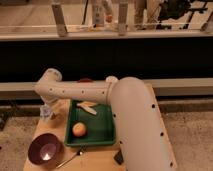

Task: Place towel in metal cup

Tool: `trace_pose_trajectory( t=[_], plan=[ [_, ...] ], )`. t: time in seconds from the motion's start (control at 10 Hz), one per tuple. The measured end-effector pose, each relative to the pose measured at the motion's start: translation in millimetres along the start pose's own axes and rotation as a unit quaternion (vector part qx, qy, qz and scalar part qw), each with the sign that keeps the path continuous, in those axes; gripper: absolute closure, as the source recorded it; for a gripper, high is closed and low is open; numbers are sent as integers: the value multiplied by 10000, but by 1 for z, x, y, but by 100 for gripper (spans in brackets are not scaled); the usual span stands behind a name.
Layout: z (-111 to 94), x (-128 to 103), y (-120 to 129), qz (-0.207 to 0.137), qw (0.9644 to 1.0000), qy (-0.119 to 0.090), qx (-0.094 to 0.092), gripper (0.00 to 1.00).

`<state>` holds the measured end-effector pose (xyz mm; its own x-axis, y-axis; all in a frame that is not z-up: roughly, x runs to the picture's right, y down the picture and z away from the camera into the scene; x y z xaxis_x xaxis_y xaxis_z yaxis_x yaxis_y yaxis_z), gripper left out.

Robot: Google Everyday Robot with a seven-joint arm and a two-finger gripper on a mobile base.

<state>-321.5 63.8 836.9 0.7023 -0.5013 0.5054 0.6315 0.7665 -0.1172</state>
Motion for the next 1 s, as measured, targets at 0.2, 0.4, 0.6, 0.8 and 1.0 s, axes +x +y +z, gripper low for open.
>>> trace_pose_trajectory(
  t=[0.2,0.4,0.6,0.8,1.0],
  plan=[
    [1,-3,0,-8,10000,-18,-7,20],
    [0,-1,0,4,10000,-13,-5,20],
    [0,-1,0,7,10000,-14,-5,20],
    [0,-2,0,7,10000,-16,-3,20],
    [0,-2,0,6,10000,-16,-3,20]
  ],
)
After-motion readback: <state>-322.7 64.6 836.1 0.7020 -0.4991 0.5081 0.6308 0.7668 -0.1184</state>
